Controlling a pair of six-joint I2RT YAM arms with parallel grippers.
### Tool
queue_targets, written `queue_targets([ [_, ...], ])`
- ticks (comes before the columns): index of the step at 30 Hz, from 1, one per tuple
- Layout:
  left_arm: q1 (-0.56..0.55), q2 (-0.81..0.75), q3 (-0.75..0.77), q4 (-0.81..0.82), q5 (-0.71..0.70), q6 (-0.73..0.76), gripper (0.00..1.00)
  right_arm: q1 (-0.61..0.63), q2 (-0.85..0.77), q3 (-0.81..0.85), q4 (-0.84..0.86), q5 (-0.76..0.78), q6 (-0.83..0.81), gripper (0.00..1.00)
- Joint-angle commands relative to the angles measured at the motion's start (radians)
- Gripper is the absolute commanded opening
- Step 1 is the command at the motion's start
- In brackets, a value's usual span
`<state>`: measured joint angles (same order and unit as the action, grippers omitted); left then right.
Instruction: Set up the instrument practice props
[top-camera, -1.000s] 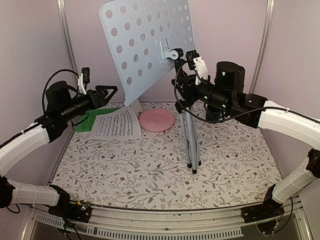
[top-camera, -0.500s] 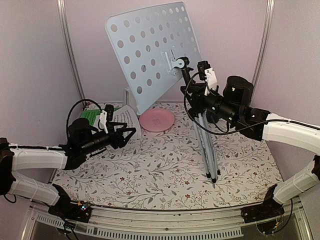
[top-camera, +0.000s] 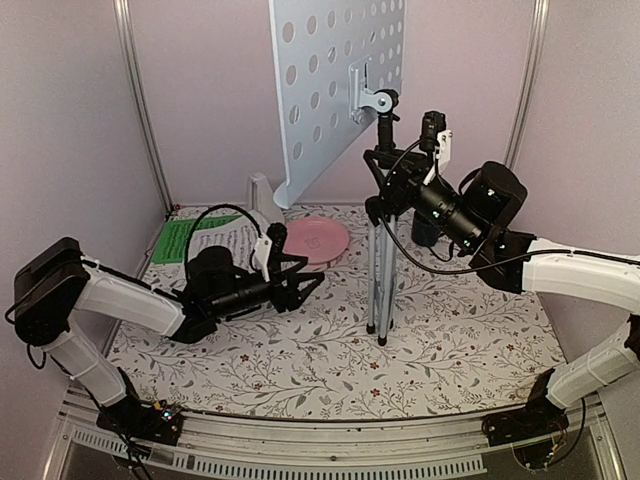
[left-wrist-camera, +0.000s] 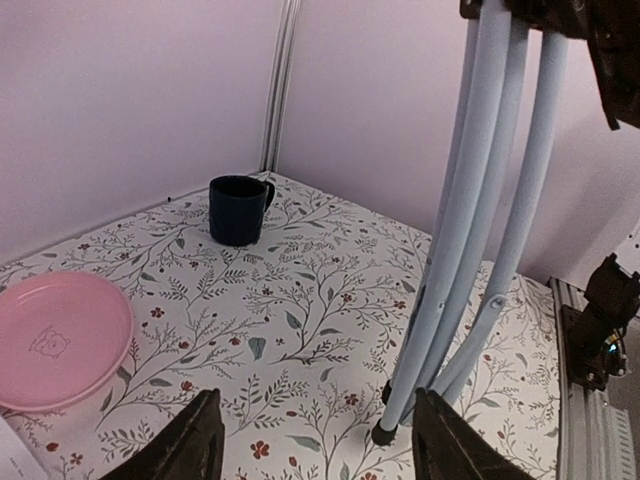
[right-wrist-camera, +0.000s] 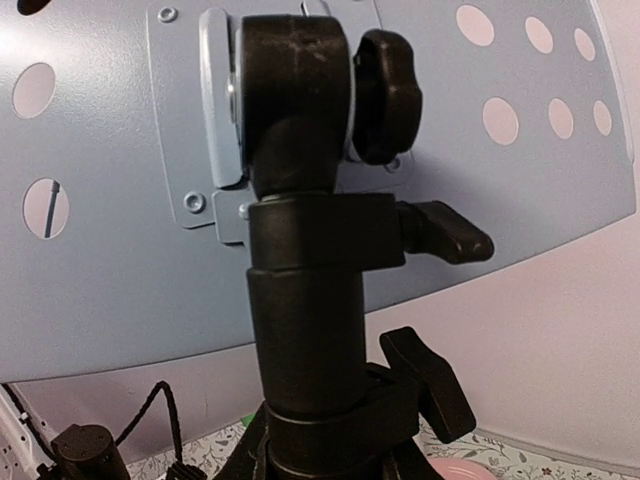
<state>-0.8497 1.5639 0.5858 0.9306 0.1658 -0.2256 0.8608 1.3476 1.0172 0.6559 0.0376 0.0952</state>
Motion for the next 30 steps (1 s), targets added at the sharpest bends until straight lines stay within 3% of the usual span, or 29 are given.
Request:
queue_targets([
  [1, -0.038, 0.076, 0.096, 0.056, -0.058, 0.051, 0.63, -0.005, -0.094, 0.063, 0.381, -0.039, 0.048, 0.0],
  [9, -0.119, 0.179, 0.24, -0.005, -0.131, 0.117, 0.64, -0.005, -0.08, 0.048, 0.403, -0.043, 0.084, 0.0],
  [18, -0.203, 0.23, 0.296, 0.004, -0.229, 0.134, 0.66, -0.005, -0.068, 0.047, 0.418, -0.06, 0.098, 0.0],
  [24, -0.209, 0.253, 0.357, -0.095, -0.409, 0.101, 0.62, -0.006, -0.08, 0.039, 0.422, -0.062, 0.105, 0.0],
  [30, -0.21, 0.28, 0.407, -0.16, -0.495, 0.126, 0.61, -0.005, -0.085, 0.032, 0.406, -0.05, 0.125, 0.0],
])
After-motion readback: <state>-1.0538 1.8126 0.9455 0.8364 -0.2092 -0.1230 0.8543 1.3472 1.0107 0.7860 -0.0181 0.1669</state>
